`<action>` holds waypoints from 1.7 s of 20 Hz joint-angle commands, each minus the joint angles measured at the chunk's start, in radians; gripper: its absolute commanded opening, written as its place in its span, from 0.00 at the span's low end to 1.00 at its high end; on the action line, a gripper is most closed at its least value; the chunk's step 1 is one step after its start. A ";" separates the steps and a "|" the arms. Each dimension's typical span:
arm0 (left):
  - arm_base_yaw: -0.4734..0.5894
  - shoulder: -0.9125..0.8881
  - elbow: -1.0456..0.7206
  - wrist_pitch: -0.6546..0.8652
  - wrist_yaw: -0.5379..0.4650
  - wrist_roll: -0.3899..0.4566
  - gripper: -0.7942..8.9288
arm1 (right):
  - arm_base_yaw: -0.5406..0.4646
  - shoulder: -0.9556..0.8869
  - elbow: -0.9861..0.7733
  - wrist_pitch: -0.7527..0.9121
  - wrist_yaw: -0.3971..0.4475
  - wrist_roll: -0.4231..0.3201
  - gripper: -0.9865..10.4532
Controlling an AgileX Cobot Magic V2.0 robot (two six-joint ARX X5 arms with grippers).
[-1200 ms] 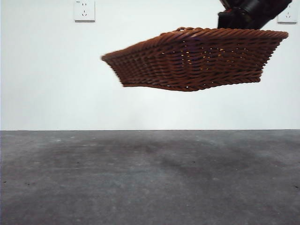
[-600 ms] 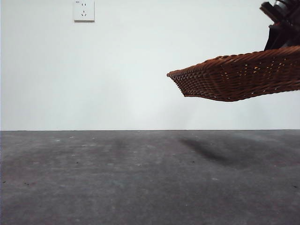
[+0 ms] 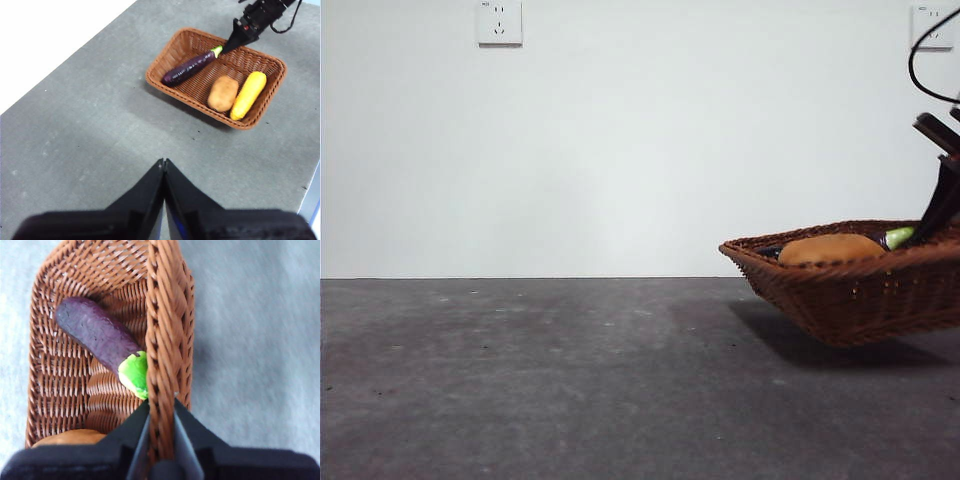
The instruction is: Help me put the vegetables on the table into the basket
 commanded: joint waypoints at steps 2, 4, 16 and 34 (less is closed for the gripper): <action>0.003 0.000 -0.003 0.002 0.003 -0.010 0.07 | -0.004 0.010 -0.017 0.032 -0.036 -0.021 0.08; 0.003 0.000 -0.003 0.002 0.003 -0.011 0.07 | 0.000 0.023 -0.017 0.035 -0.036 -0.028 0.08; 0.003 0.000 -0.003 0.002 0.003 -0.013 0.07 | 0.018 0.125 -0.018 0.042 0.036 -0.073 0.08; 0.003 0.002 -0.003 0.004 0.003 -0.013 0.07 | 0.011 0.056 -0.016 0.068 0.138 -0.066 0.44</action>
